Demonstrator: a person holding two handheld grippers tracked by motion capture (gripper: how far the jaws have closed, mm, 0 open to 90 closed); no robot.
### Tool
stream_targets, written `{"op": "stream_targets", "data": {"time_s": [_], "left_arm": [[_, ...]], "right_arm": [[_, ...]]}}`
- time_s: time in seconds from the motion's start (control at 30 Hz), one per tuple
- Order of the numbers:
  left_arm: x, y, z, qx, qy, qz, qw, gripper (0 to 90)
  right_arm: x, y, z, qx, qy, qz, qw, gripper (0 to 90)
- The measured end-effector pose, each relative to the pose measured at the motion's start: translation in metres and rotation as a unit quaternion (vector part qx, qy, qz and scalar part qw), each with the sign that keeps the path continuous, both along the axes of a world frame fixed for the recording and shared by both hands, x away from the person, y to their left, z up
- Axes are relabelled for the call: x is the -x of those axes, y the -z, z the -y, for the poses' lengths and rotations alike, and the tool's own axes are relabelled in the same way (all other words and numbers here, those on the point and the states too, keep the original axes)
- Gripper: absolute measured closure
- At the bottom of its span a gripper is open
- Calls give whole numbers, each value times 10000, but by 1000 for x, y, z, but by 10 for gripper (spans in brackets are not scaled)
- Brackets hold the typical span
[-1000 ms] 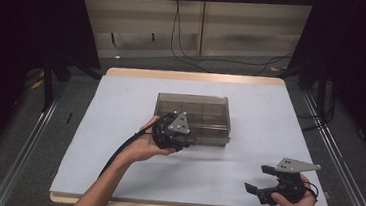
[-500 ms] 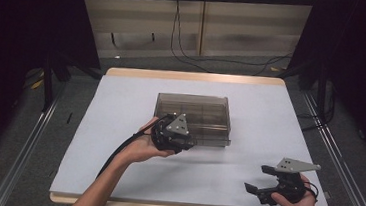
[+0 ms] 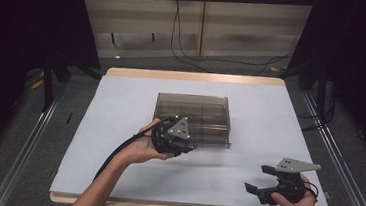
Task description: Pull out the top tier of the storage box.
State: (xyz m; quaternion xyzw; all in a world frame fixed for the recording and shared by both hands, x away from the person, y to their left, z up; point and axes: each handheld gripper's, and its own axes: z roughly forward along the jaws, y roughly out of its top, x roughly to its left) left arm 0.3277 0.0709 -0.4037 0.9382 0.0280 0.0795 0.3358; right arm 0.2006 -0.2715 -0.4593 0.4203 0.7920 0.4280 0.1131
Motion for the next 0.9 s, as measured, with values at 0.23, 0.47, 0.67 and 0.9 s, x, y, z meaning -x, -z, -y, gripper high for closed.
{"op": "stream_targets", "data": {"time_s": [0.23,0.47,0.67,0.9], "left_arm": [[4,0,-1,-19,24,-28,10000,702],[10,0,-2,-49,111,-26,9999,710],[16,-1,-1,-131,177,-53,9997,719],[19,0,0,-123,198,-5,9997,732]], "right_arm": [[0,0,0,-8,13,10,10000,92],[-1,1,0,13,16,-15,10000,92],[-1,1,0,14,19,-29,10000,92],[-1,1,0,-2,19,-26,10000,92]]}}
